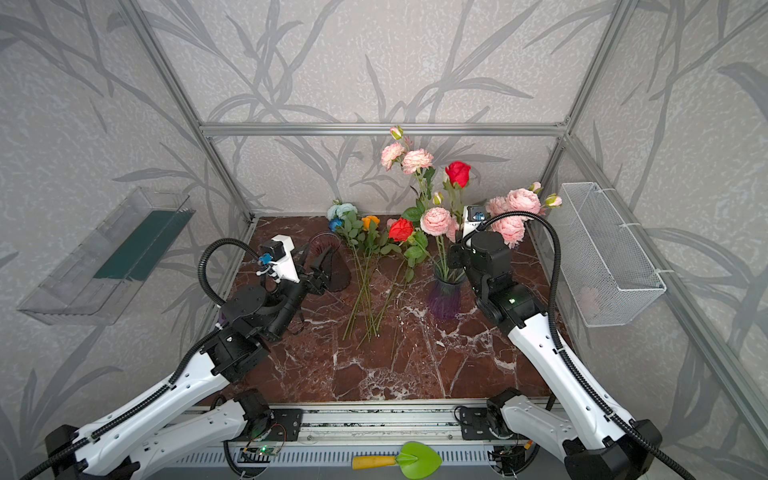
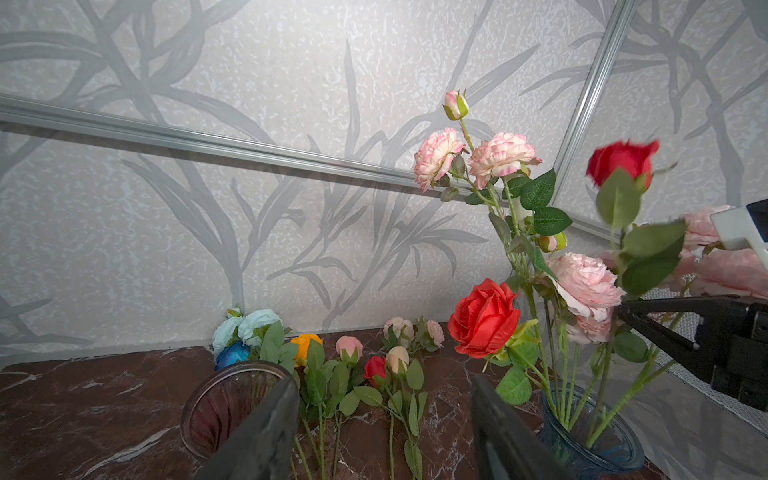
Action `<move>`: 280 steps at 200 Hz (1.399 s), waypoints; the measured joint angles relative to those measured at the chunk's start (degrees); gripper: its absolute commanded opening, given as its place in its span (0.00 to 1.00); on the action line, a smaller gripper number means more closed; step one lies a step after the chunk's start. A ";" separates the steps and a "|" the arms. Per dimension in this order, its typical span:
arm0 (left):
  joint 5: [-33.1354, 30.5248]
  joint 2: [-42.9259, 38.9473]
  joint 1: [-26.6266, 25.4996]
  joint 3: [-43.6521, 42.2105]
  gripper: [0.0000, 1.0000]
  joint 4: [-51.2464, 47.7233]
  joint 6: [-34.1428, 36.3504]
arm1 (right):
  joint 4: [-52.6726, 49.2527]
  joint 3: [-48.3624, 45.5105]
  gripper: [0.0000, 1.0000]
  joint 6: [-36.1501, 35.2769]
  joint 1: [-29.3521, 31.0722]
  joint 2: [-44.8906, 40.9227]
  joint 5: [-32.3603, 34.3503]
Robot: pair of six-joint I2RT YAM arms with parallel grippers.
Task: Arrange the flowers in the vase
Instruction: 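Lower the red rose stem into the blue-rimmed vase with the right gripper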
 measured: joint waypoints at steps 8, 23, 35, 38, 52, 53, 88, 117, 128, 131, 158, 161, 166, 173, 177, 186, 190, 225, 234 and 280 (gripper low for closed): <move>0.00 0.02 0.00 0.00 0.66 0.00 0.00 | -0.02 0.00 0.32 0.22 0.00 -0.26 -0.22; 0.00 0.02 0.00 0.00 0.67 0.00 -0.02 | -0.11 0.00 0.33 0.42 0.00 -0.81 -0.48; 0.00 0.02 0.00 0.00 0.66 0.00 0.00 | -0.39 0.00 0.33 0.63 0.00 -1.31 -0.76; 0.00 0.00 0.00 0.00 0.67 0.00 0.00 | -0.55 0.00 0.34 0.66 0.00 -1.46 -0.81; 0.00 0.00 -0.02 0.00 0.67 0.00 -0.04 | -1.11 0.04 0.34 0.94 0.00 -2.10 -1.20; 0.00 0.00 -0.02 0.00 0.66 0.00 -0.04 | -1.27 0.09 0.33 1.03 0.00 -2.21 -1.22; 0.00 0.00 -0.02 0.00 0.67 -0.04 -0.15 | -6.54 3.85 0.36 1.92 0.02 -3.89 -2.25; 0.02 -0.07 -0.07 0.00 0.66 -0.39 -0.57 | -13.68 10.29 0.39 3.21 0.07 -6.38 -1.68; 0.04 -0.11 -0.07 0.00 0.66 -0.57 -0.96 | -16.57 12.41 0.39 4.04 0.09 -7.65 -0.81; 0.04 -0.13 -0.07 0.00 0.66 -0.61 -1.01 | -17.42 12.90 0.39 4.11 0.09 -8.07 -0.59; 0.11 0.22 -0.15 0.02 0.65 -1.22 -3.17 | -26.97 15.72 0.30 7.78 0.09 -10.03 1.27; 0.20 0.50 -0.17 0.07 0.65 -1.38 -3.61 | -28.33 15.96 0.28 8.33 0.09 -10.03 1.36; 0.26 0.76 -0.22 0.15 0.64 -1.68 -3.98 | -29.73 16.20 0.25 9.07 0.09 -9.97 1.38; 0.48 1.55 -0.33 0.44 0.64 -2.29 -4.79 | -32.52 16.41 0.22 10.40 0.07 -9.57 1.25; 0.61 2.01 -0.39 0.59 0.63 -2.62 -5.11 | -34.10 16.41 0.20 11.56 0.07 -9.29 1.16; 1.01 2.89 -0.55 0.92 0.63 -3.54 -5.99 | -36.61 15.98 0.18 13.00 0.07 -8.70 0.48; 1.07 3.19 -0.66 0.94 0.63 -3.85 -6.38 | -37.53 15.47 0.18 14.03 0.07 -8.59 0.26; 1.42 3.13 -1.73 0.92 0.63 -4.83 -8.50 | -39.67 5.57 0.27 22.69 -0.33 -9.38 -4.52; 1.40 2.91 -2.01 0.92 0.63 -4.76 -8.70 | -39.54 3.30 0.30 24.92 -0.92 -9.31 -6.51; 1.44 2.78 -2.97 0.92 0.62 -4.74 -9.46 | -35.85 1.51 0.36 31.41 -7.87 -4.90 -16.20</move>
